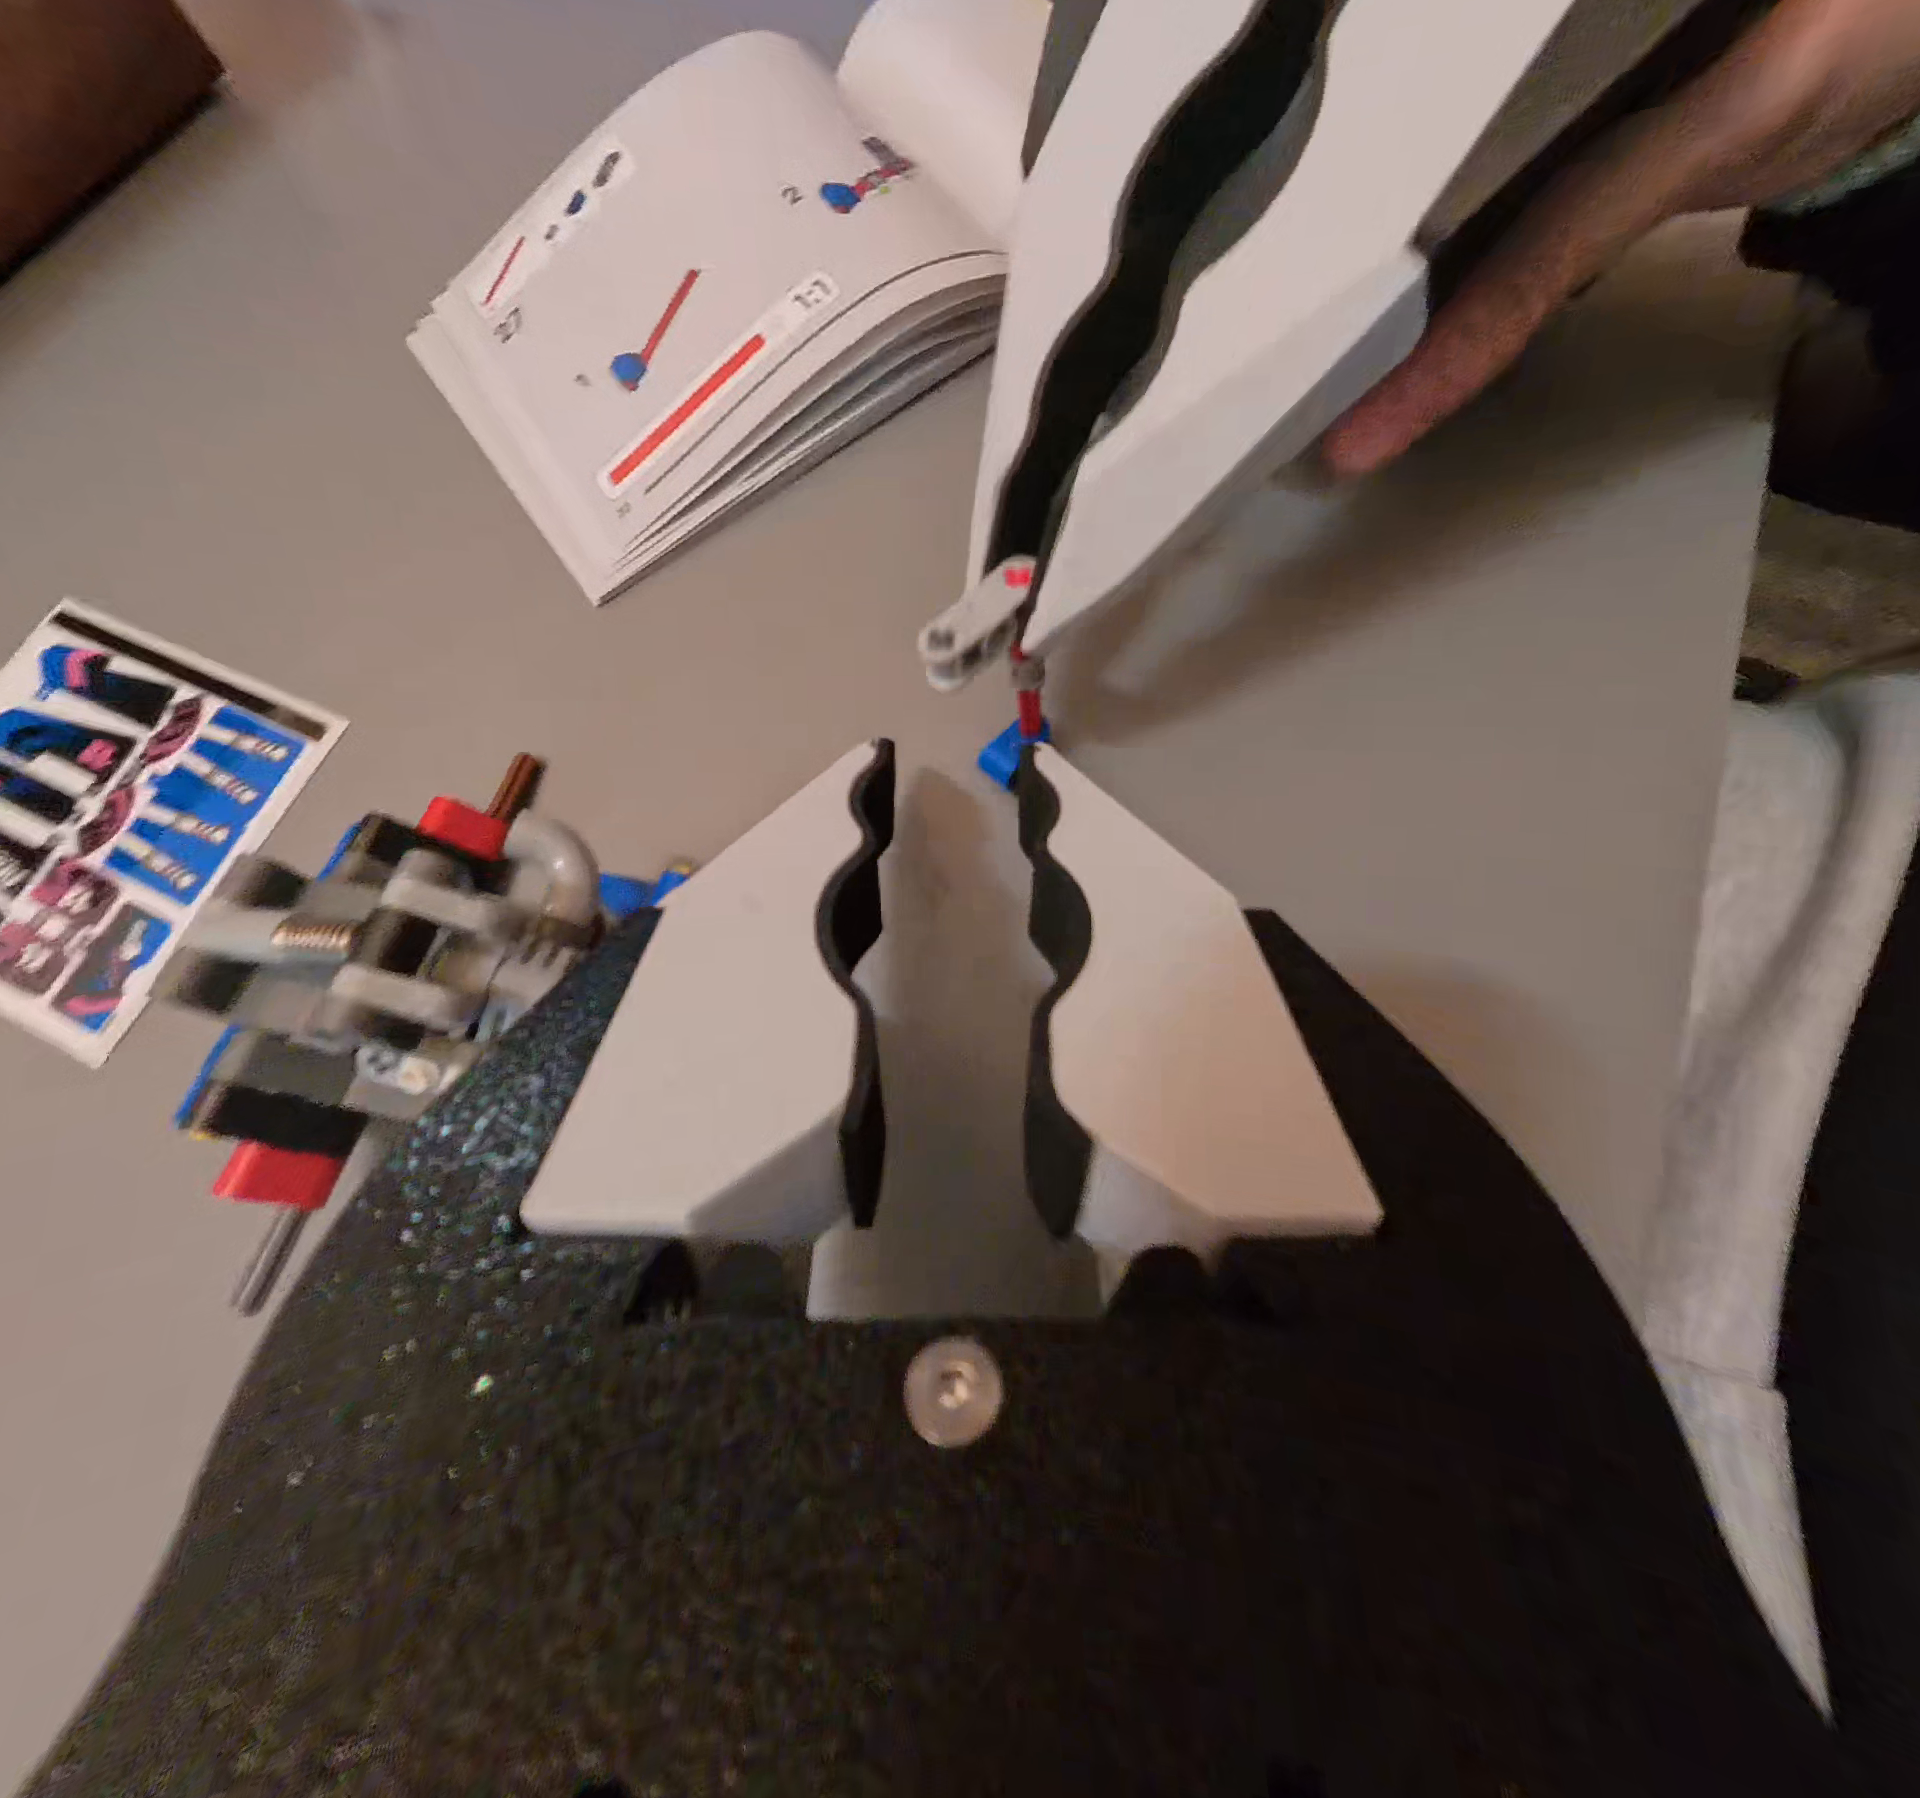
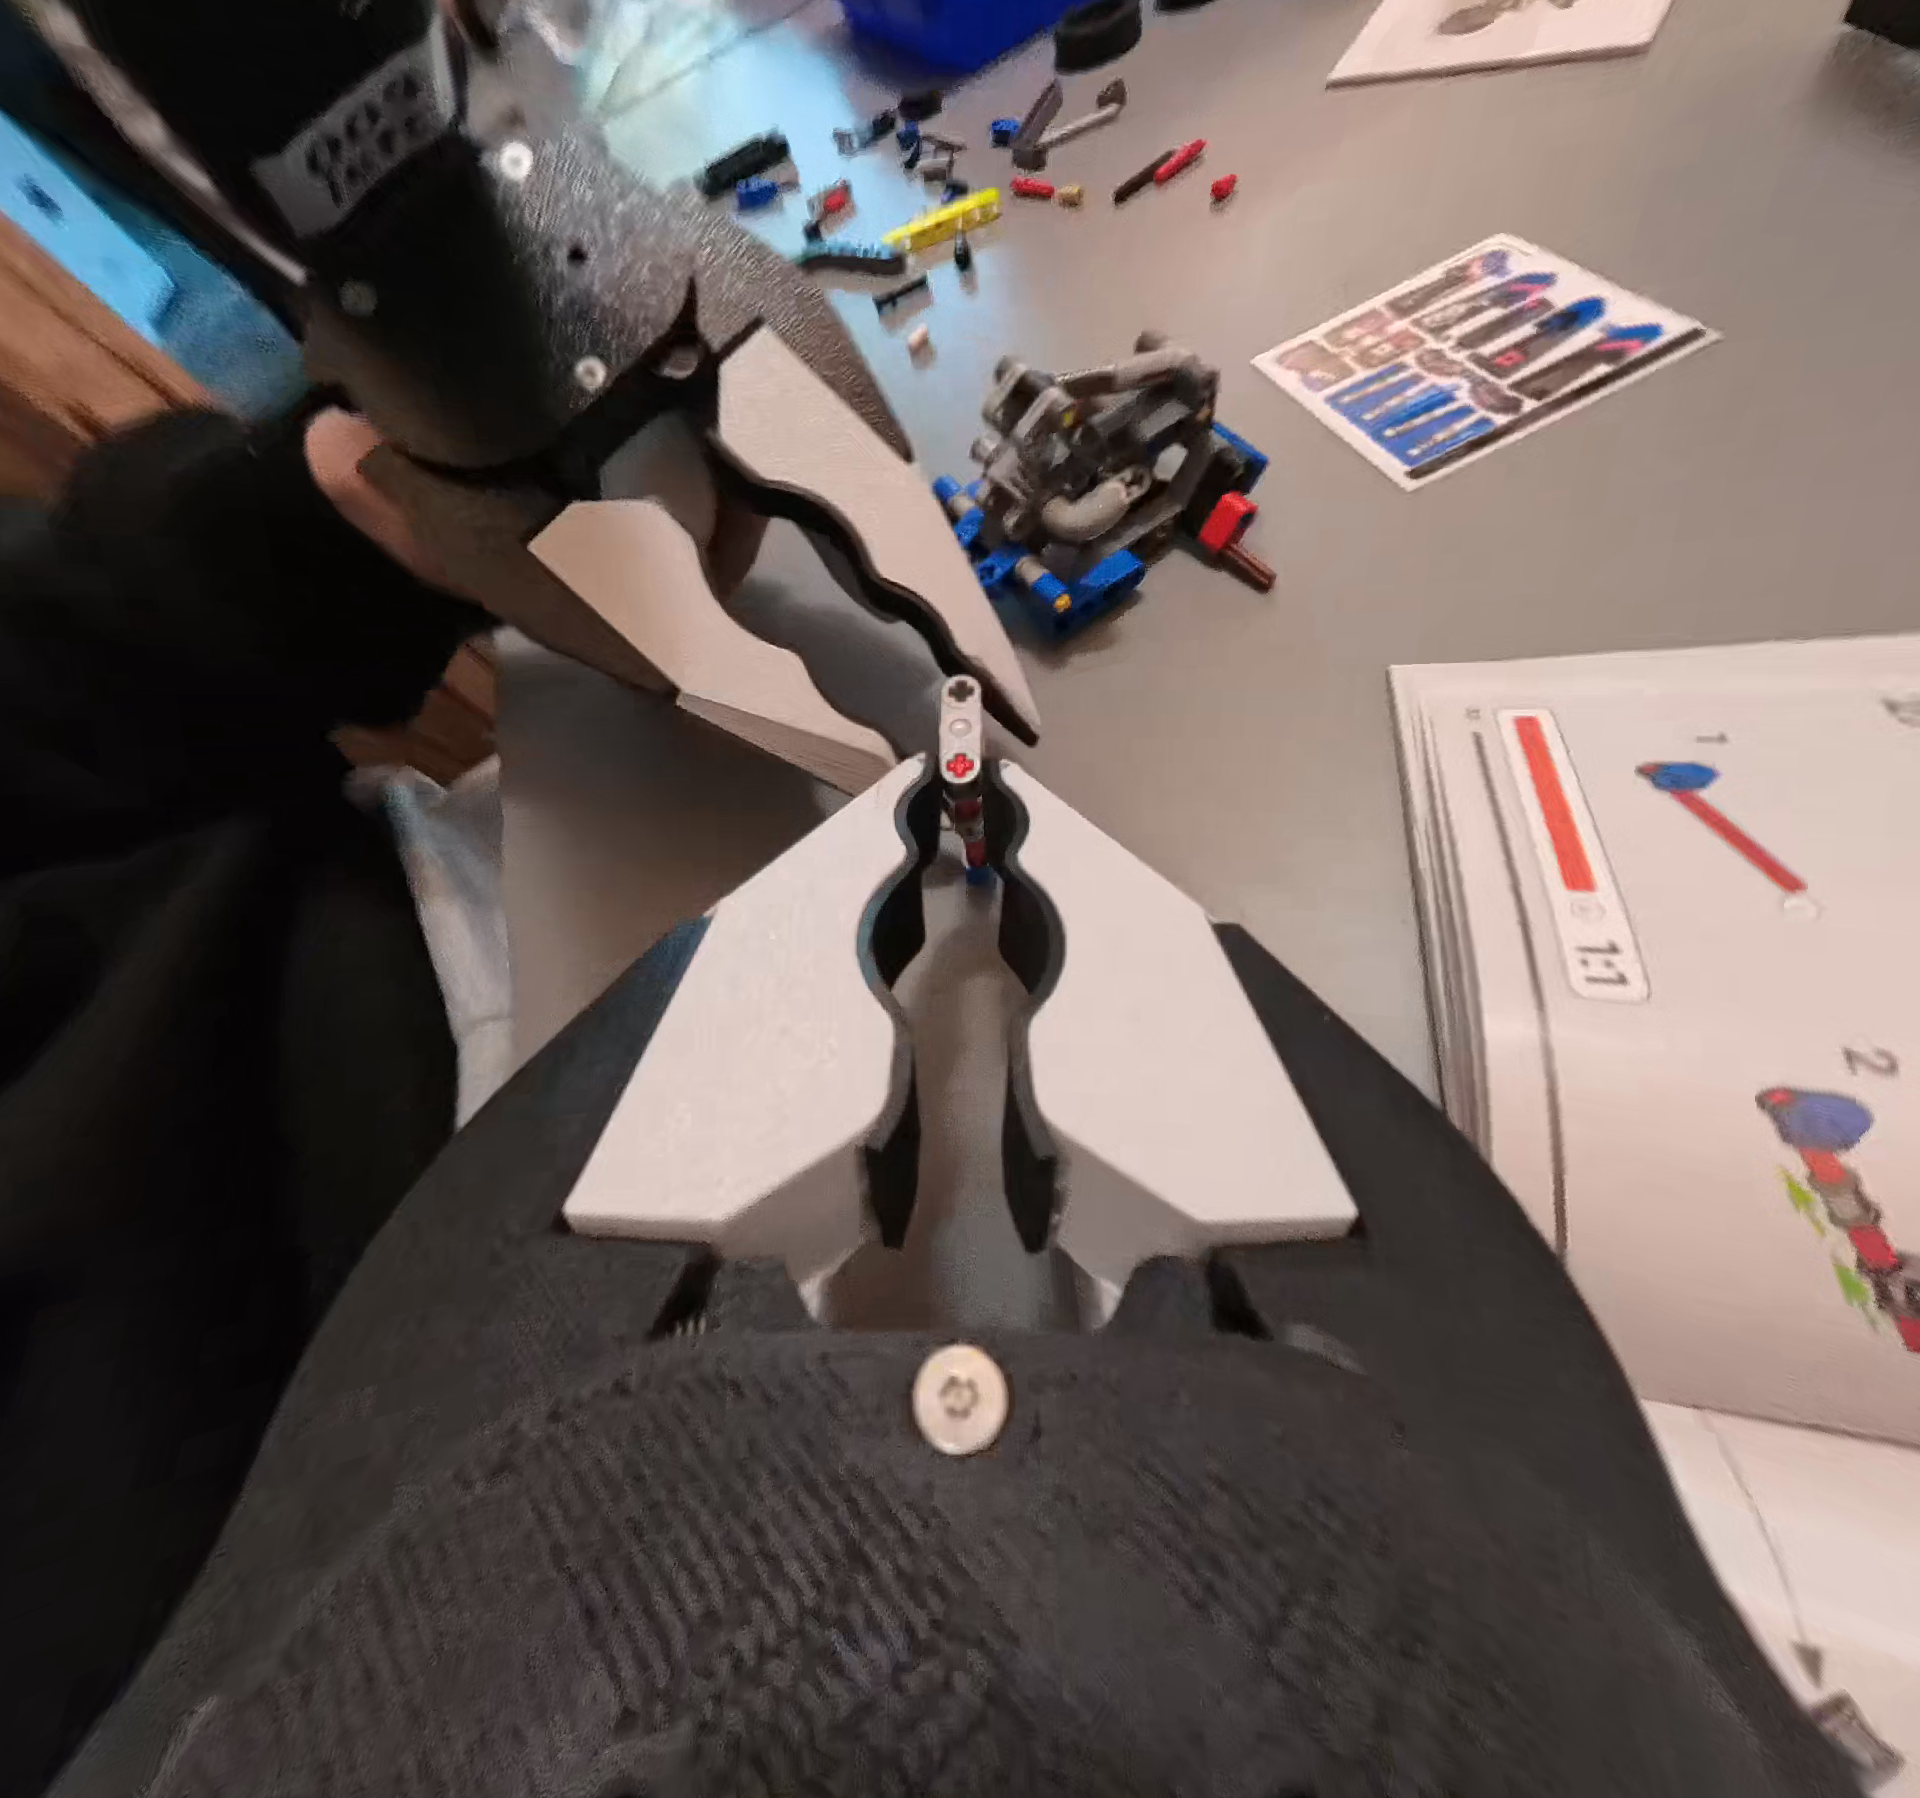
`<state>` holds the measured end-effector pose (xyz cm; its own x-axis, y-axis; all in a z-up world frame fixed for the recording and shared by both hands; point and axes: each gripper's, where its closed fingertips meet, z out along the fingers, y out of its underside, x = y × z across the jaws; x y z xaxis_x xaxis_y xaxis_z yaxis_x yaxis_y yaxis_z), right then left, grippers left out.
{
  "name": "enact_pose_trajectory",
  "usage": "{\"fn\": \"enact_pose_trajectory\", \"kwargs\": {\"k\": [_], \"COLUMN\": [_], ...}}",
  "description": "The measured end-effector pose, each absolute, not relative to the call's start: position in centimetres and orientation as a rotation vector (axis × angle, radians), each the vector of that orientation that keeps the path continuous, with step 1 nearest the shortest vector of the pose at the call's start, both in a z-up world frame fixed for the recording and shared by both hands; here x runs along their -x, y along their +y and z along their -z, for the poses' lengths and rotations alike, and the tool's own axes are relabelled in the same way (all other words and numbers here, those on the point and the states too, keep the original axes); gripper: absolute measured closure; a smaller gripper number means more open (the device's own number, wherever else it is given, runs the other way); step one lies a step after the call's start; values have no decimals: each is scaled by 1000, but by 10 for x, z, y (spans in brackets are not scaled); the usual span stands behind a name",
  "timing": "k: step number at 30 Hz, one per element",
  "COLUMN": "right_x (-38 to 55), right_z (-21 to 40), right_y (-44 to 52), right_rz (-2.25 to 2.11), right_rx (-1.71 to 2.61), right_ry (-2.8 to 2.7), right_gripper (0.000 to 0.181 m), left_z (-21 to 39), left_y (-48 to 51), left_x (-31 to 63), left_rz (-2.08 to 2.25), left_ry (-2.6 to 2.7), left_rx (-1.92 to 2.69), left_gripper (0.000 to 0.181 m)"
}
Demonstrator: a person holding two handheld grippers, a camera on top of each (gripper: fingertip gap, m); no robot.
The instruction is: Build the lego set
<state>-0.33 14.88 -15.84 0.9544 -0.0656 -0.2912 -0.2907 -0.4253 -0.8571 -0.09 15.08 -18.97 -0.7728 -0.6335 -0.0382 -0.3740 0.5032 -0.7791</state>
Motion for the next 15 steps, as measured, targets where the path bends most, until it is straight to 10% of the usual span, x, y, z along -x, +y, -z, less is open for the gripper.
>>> {"fn": "enact_pose_trajectory", "kwargs": {"k": [15], "right_x": [10], "right_z": [163], "right_y": [153], "right_rz": [-131], "right_rx": [2083], "right_ry": [114], "right_gripper": [175], "left_z": [195], "left_y": [138], "left_x": [10], "left_rz": [1228], "left_ry": [2594], "left_rx": [703], "left_gripper": [178]}}
